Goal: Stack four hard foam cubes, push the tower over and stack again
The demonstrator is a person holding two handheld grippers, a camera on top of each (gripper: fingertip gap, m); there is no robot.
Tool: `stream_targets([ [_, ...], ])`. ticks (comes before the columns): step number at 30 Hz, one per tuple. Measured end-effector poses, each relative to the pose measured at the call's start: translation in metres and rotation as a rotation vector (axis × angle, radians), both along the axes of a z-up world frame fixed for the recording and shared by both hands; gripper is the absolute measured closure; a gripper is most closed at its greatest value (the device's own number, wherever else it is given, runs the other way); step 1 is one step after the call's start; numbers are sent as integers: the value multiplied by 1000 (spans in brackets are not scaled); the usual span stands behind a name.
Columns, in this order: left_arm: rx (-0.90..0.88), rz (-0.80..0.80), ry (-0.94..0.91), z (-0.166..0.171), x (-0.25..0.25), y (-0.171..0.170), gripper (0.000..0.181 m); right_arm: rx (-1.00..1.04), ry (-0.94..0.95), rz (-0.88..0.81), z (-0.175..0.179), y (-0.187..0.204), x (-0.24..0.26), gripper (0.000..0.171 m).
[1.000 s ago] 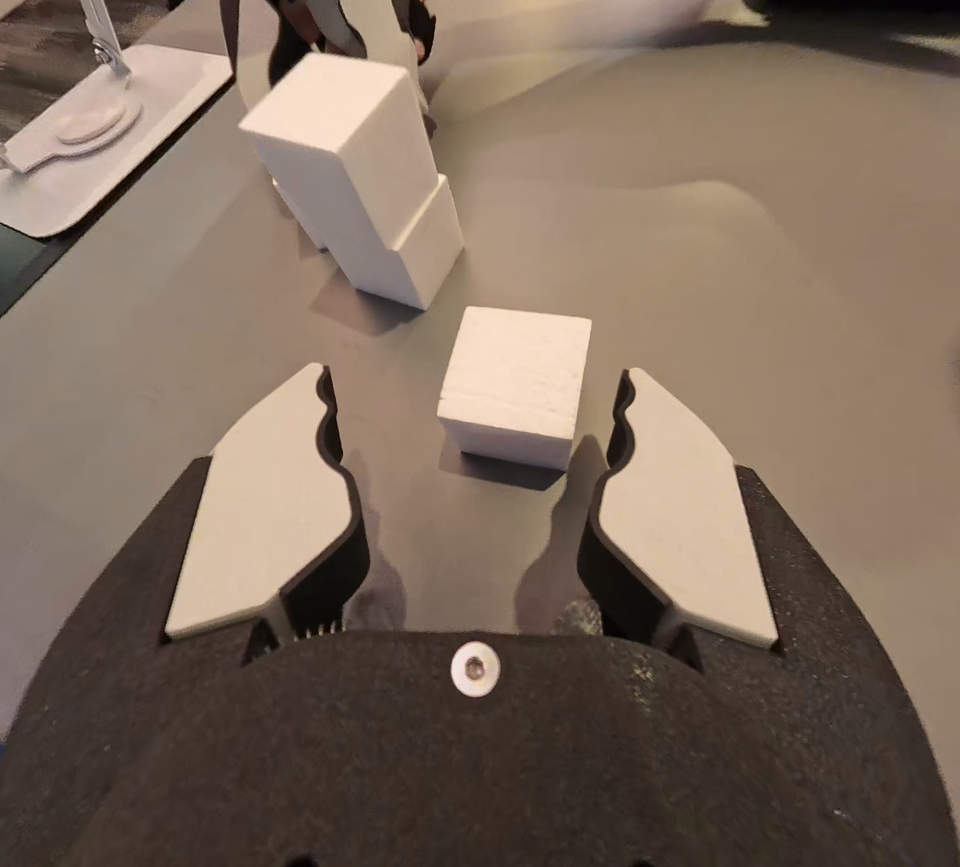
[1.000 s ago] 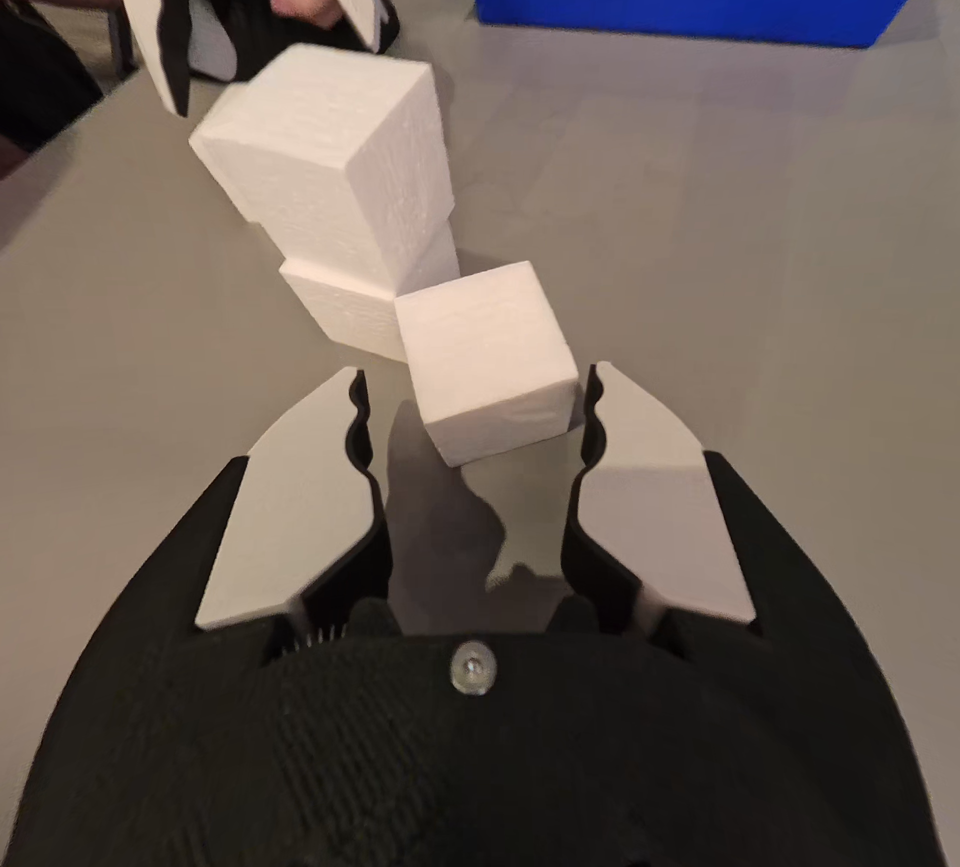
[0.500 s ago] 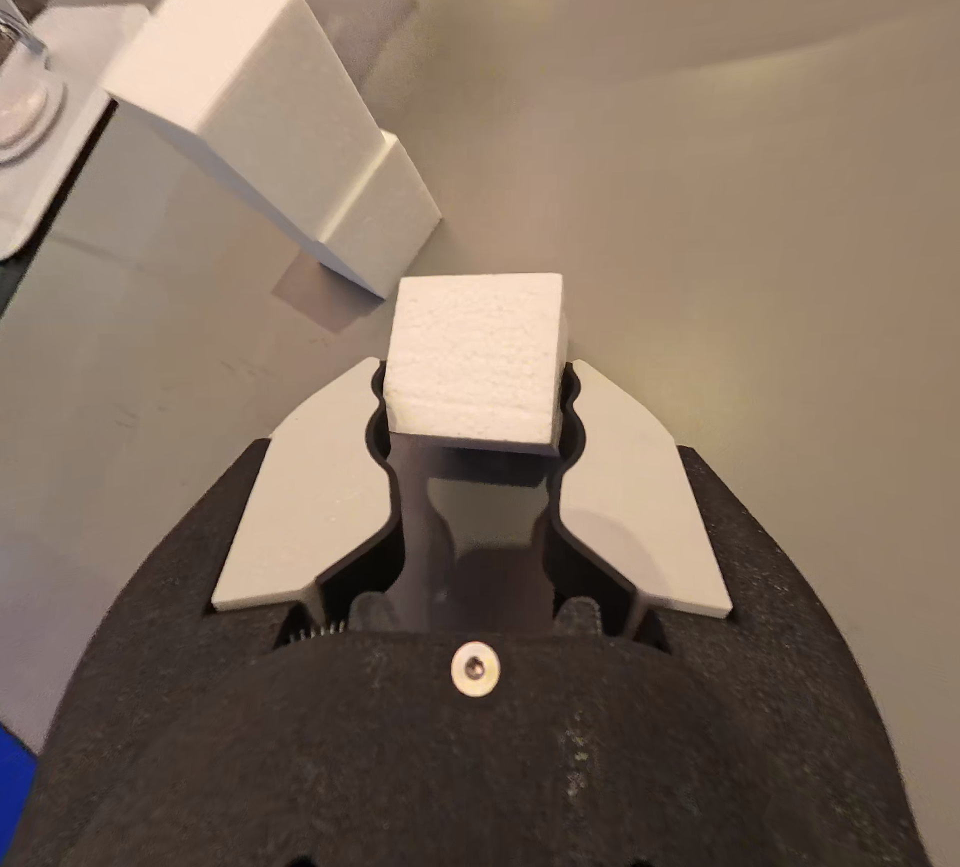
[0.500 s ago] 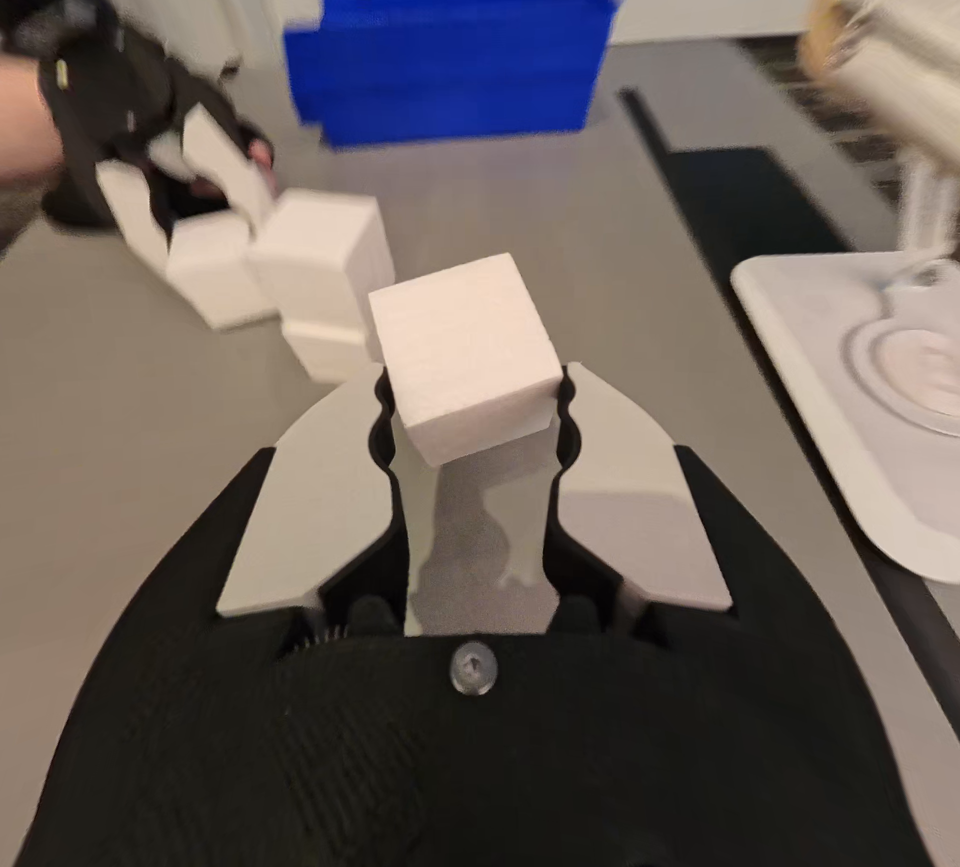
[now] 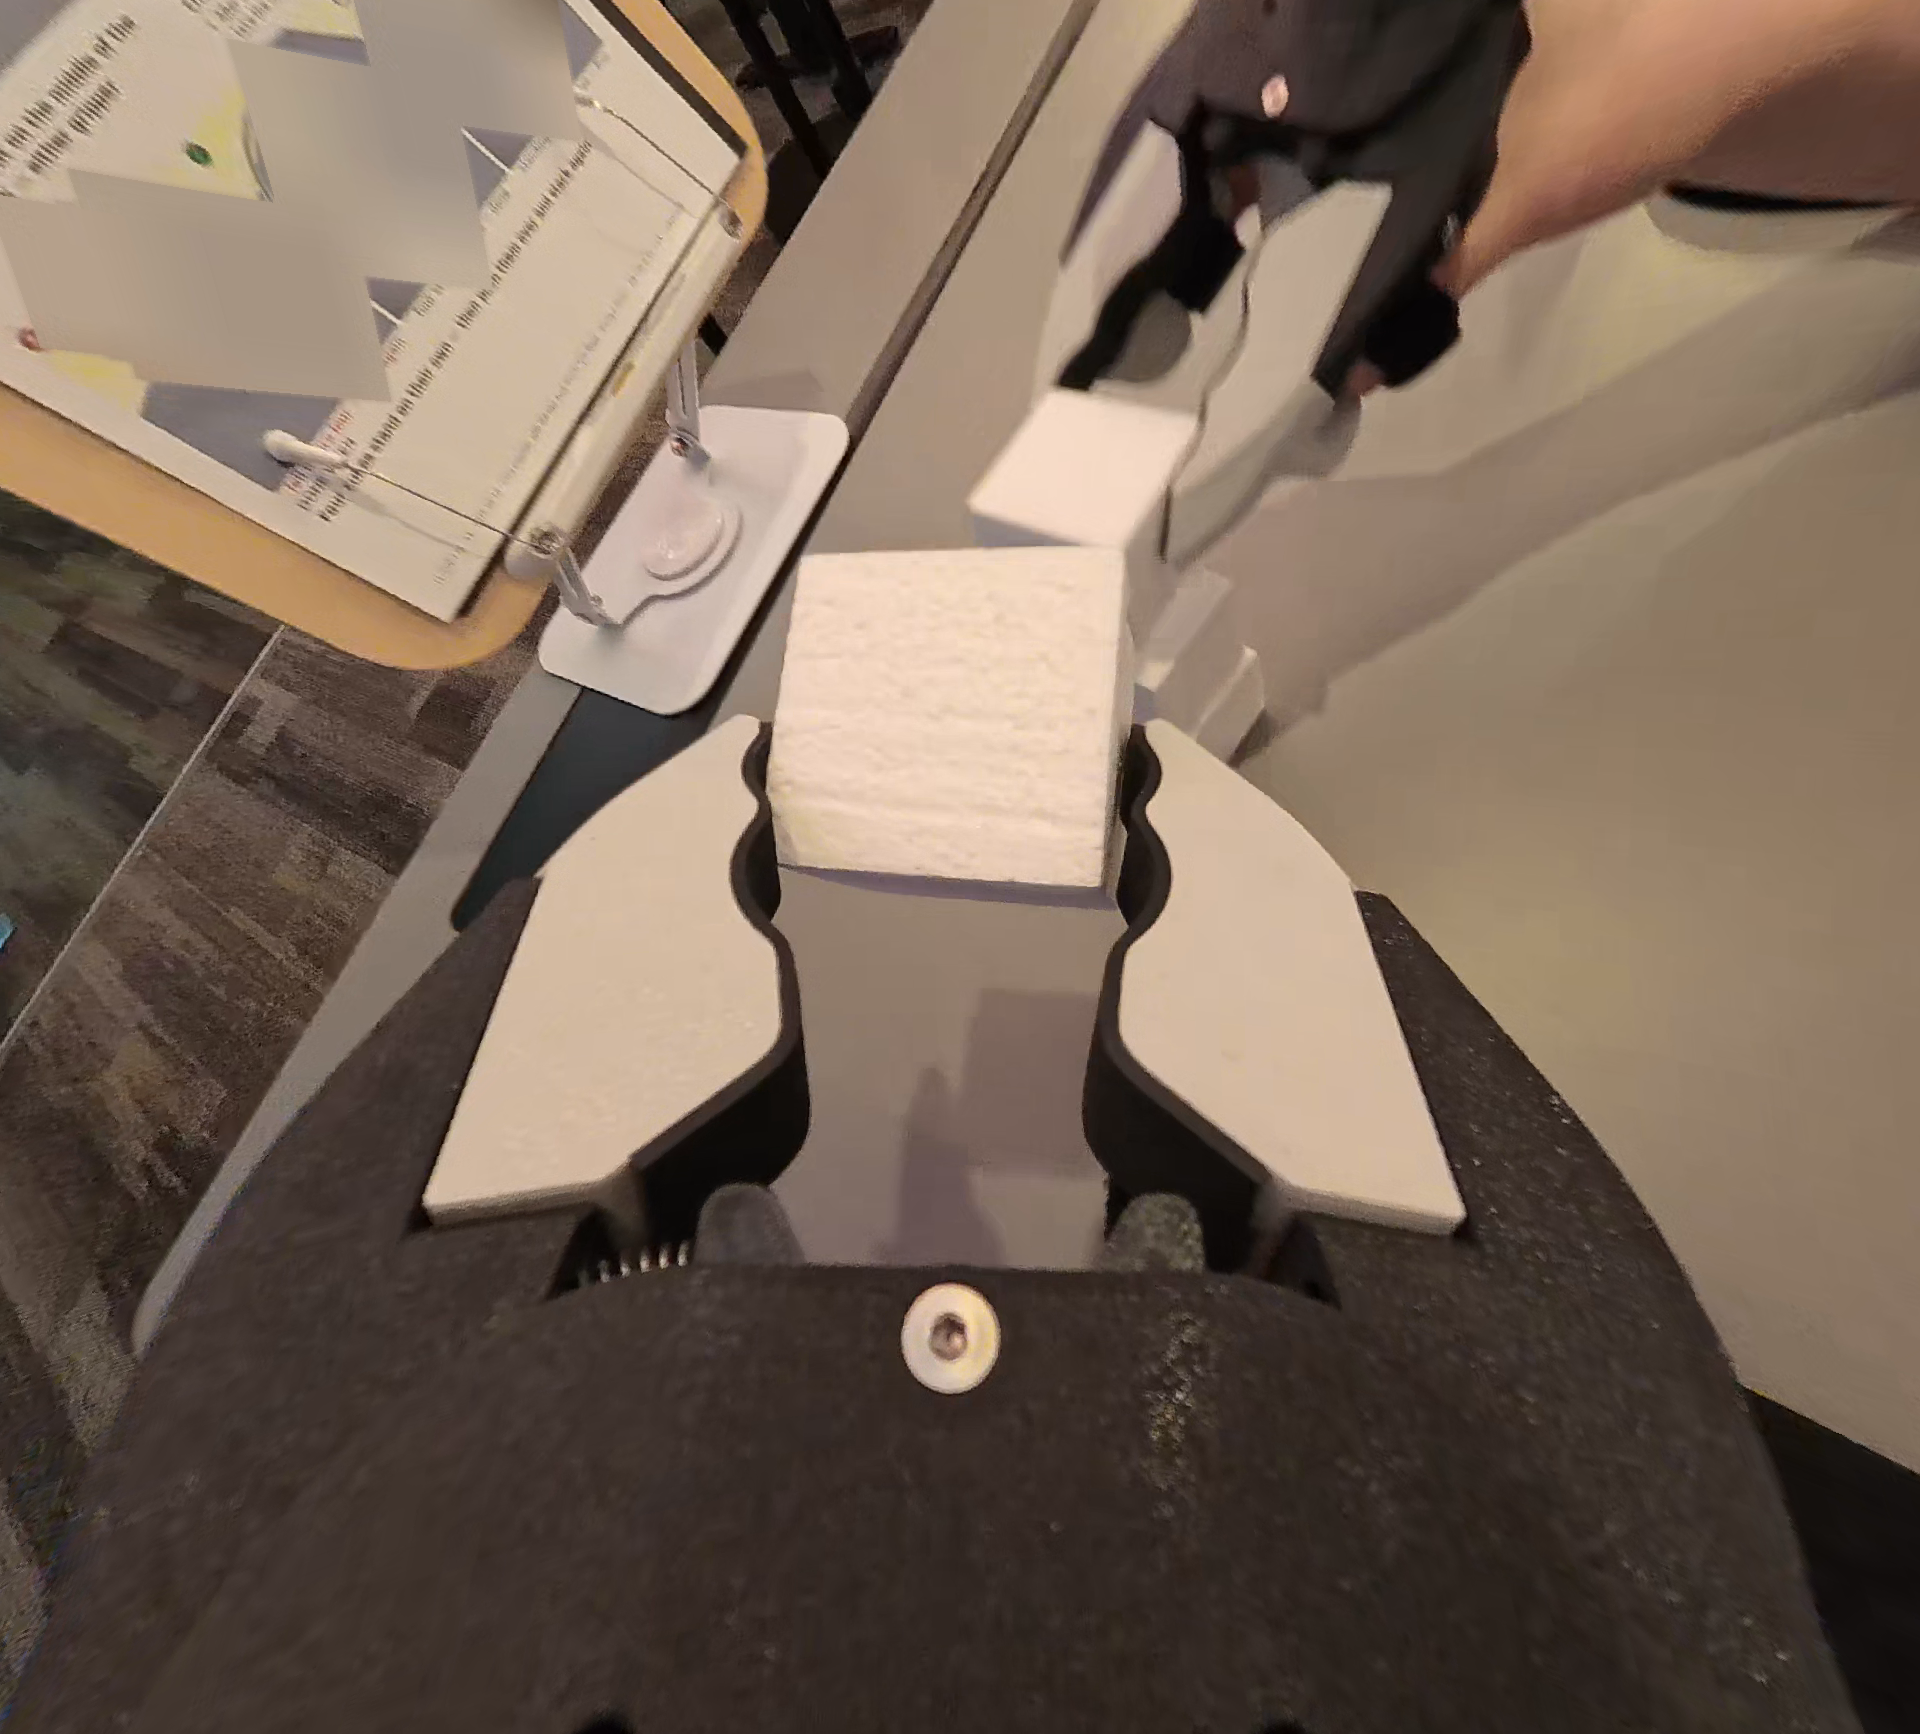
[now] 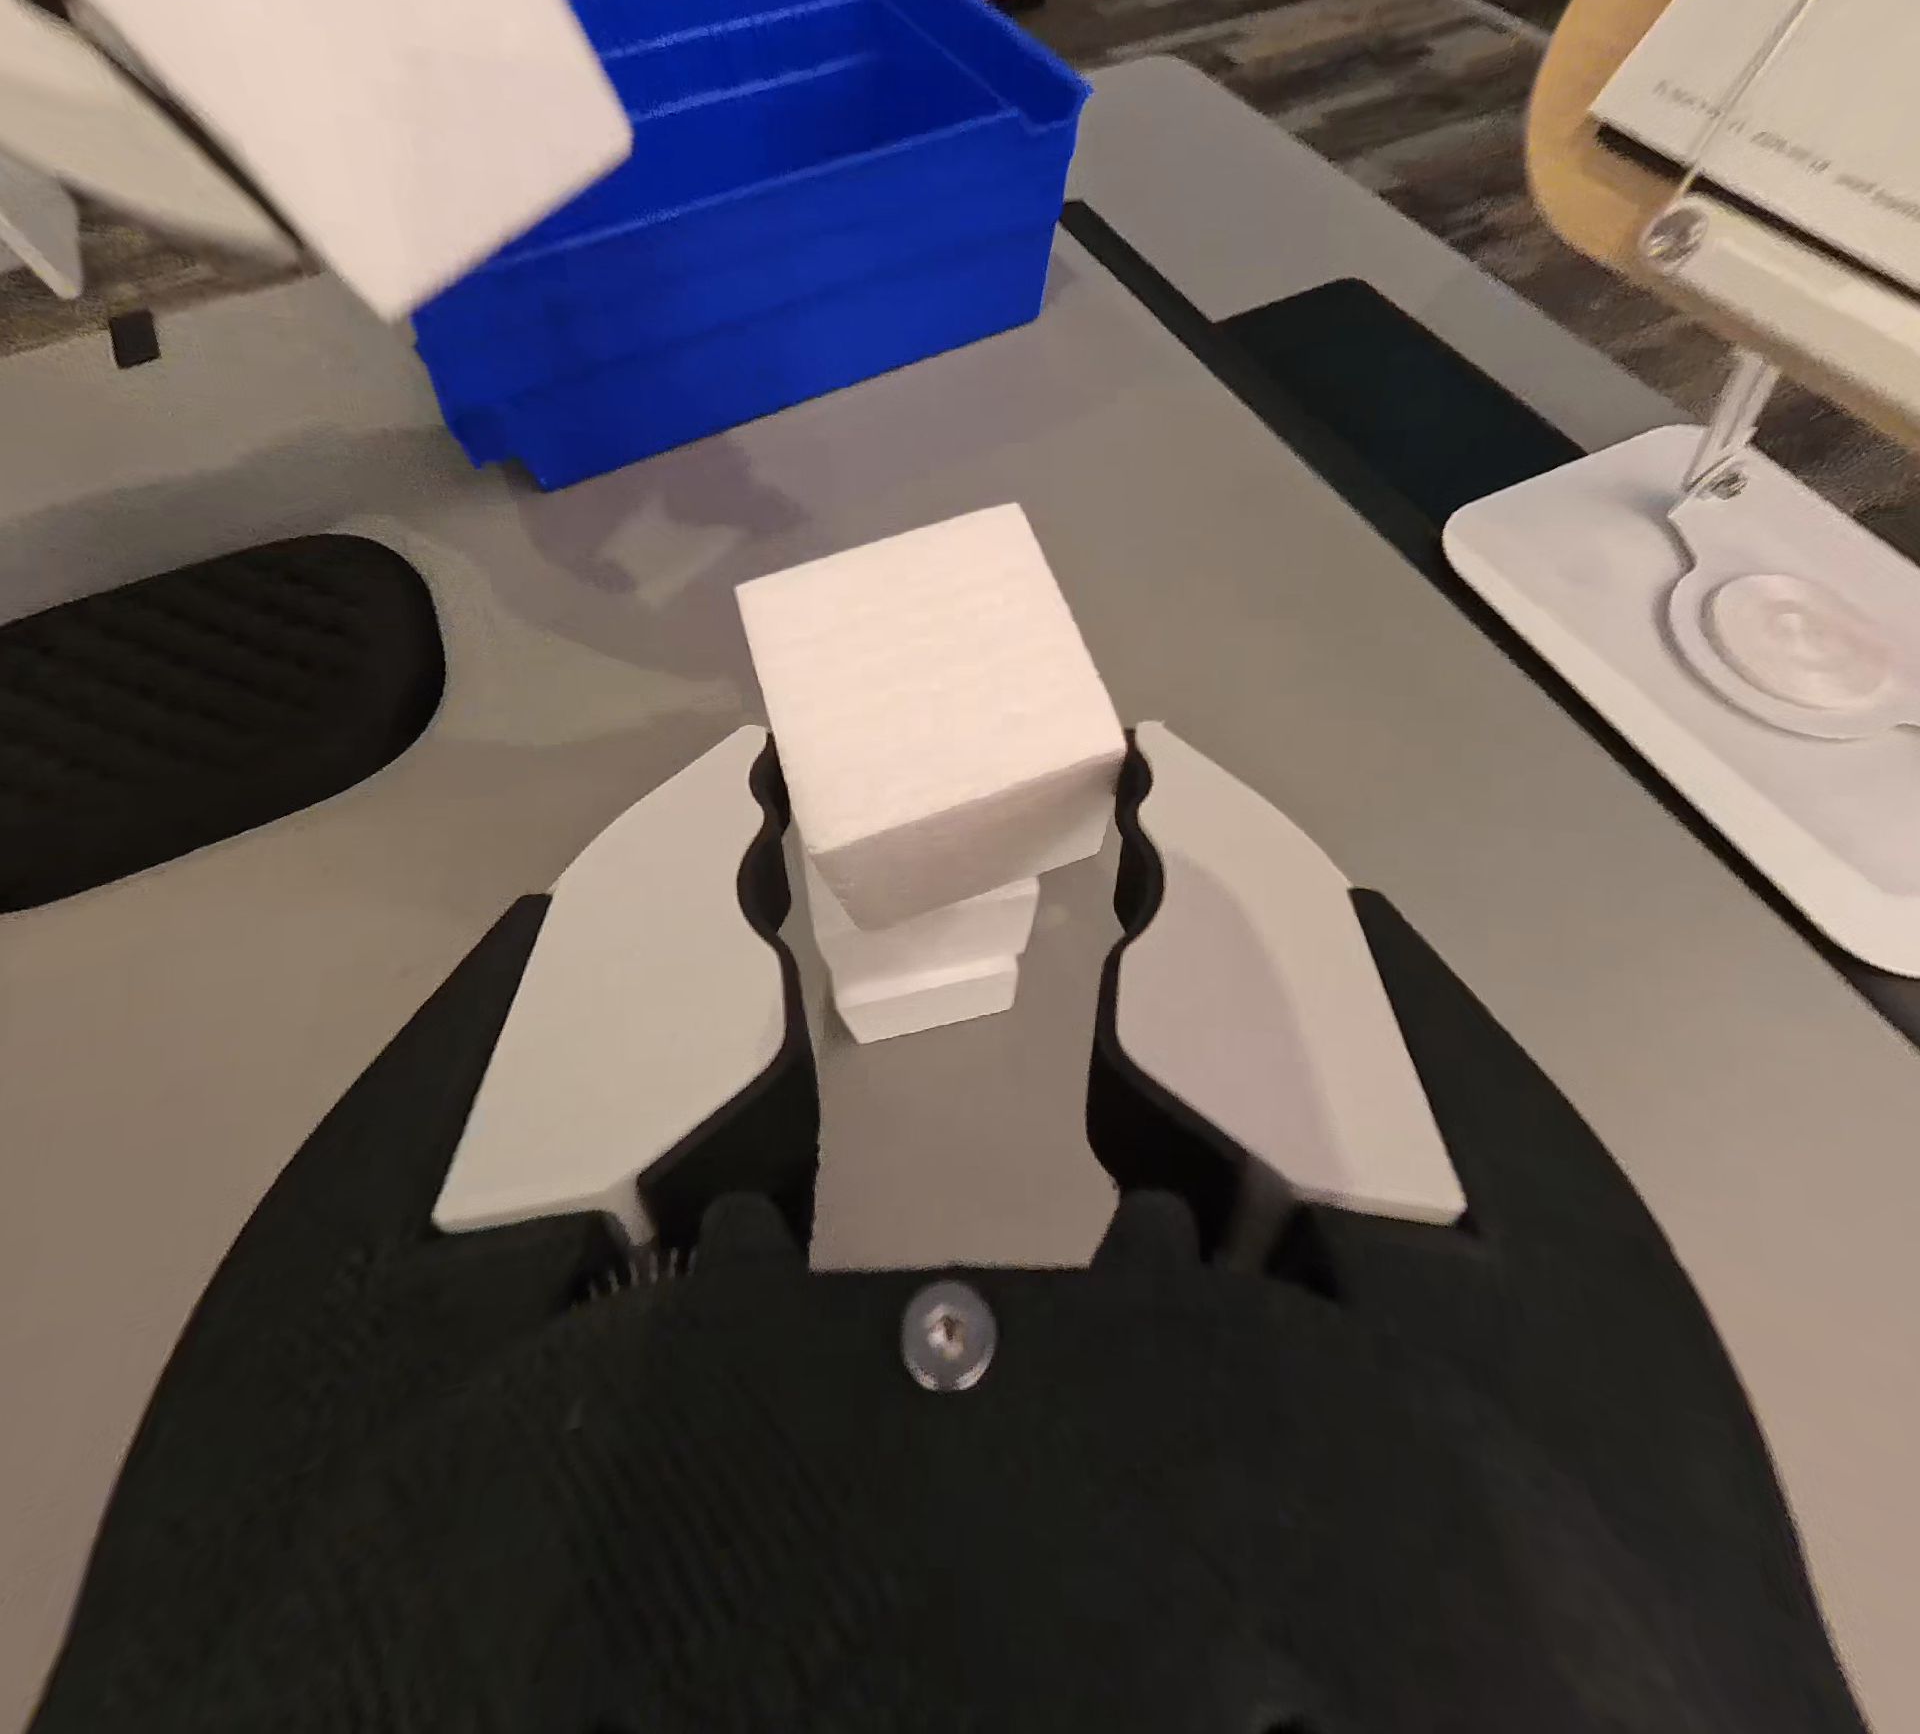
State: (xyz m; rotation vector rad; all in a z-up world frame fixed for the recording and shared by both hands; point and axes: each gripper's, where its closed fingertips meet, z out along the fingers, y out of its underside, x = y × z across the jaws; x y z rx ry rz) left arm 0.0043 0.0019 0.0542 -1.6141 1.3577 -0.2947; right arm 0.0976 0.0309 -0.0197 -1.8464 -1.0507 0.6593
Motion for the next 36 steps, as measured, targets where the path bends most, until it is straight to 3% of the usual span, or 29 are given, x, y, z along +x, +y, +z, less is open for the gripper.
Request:
stream_targets([
  [6, -4, -19, -6, 23, 9, 18, 117, -37, -41, -16, -15, -4, -6, 109],
  [9, -53, -71, -24, 22, 26, 22, 117, -9, 15, 7, -1, -10, -3, 95],
  [13, -140, -201, 2, 6, 57, 23, 117, 80, 88, 6, 34, -21, 30, 91],
  [17, -213, -300, 7, -11, 85, 23, 117, 79, 126, -57, 45, -26, 83, 91],
  [22, -256, -373, 43, -32, 103, 20, 117, -5, 192, -113, 32, -35, 129, 92],
  [29, -220, -365, 163, -49, 104, 27, 117, -104, 271, -93, 8, -41, 143, 92],
  [34, -216, -299, 209, -55, 102, 34, 86, -137, 291, -52, 1, -44, 143, 92],
  [36, -223, -283, 167, -49, 101, 33, 85, -133, 306, -13, 9, -48, 140, 90],
])
